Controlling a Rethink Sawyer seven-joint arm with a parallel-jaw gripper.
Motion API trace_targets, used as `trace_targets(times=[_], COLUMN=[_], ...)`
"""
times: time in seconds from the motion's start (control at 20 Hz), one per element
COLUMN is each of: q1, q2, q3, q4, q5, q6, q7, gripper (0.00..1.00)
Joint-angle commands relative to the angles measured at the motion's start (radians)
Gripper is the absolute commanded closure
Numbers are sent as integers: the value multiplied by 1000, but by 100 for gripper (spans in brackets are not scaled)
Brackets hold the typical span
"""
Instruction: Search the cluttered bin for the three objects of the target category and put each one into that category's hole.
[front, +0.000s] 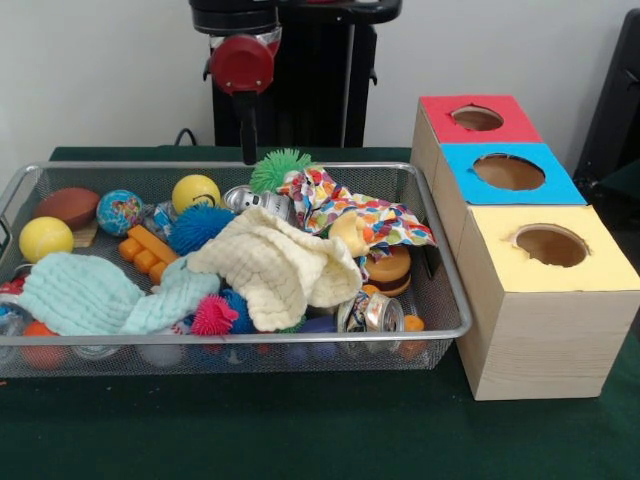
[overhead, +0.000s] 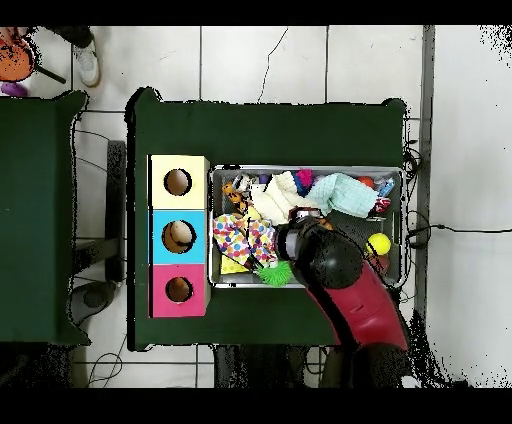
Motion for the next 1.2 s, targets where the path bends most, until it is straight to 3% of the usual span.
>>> trace_targets(times=[0.05, 0.3, 0.7, 0.85, 0.95, 1.1, 1.2], q1=[78, 186, 181, 159, 121, 95, 33], q2=[-3, 19, 94, 127, 121, 111, 92], q3=[45, -58, -45, -78, -58, -48, -2], q4=[40, -24, -122, -201, -223, -263, -244], q5=[117, 142, 147, 11, -77, -186, -262], q6=[-17, 61, 47, 93, 80, 108, 80], q7=[345, 443, 395, 228, 76, -13, -91], gripper=[0, 0, 0, 0, 0, 0, 0])
